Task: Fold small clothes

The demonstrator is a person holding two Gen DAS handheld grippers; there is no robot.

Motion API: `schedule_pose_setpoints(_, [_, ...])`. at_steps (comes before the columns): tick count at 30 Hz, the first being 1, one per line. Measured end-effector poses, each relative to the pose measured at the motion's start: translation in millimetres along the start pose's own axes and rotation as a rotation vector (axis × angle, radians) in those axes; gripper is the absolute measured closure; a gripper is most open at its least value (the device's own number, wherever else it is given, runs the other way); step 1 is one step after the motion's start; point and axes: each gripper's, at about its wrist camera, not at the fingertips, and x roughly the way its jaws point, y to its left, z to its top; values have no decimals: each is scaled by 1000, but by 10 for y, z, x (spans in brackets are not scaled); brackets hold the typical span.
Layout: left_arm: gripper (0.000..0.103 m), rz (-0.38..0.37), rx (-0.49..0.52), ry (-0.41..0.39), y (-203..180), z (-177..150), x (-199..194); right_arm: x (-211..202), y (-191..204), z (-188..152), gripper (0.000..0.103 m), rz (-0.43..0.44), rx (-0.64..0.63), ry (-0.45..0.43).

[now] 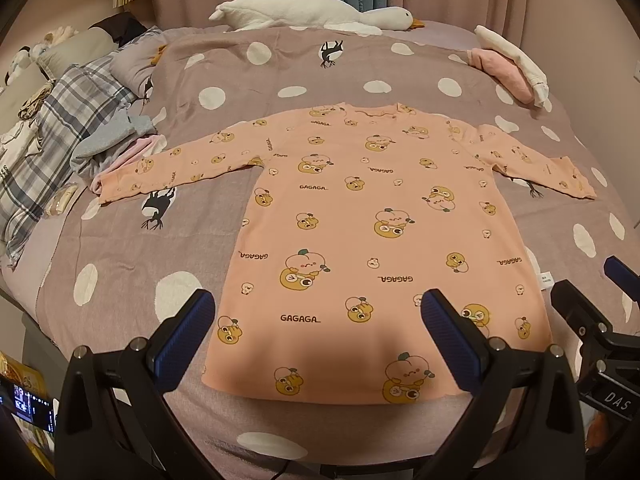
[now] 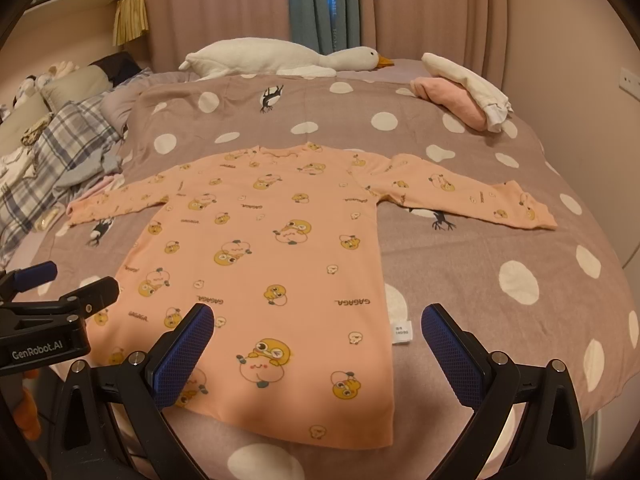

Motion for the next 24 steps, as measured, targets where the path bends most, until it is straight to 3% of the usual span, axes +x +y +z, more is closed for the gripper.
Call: schedule_pose_setpoints(24, [0, -6, 4, -6, -49, 34, -24, -9, 2, 2, 0, -1, -2, -3])
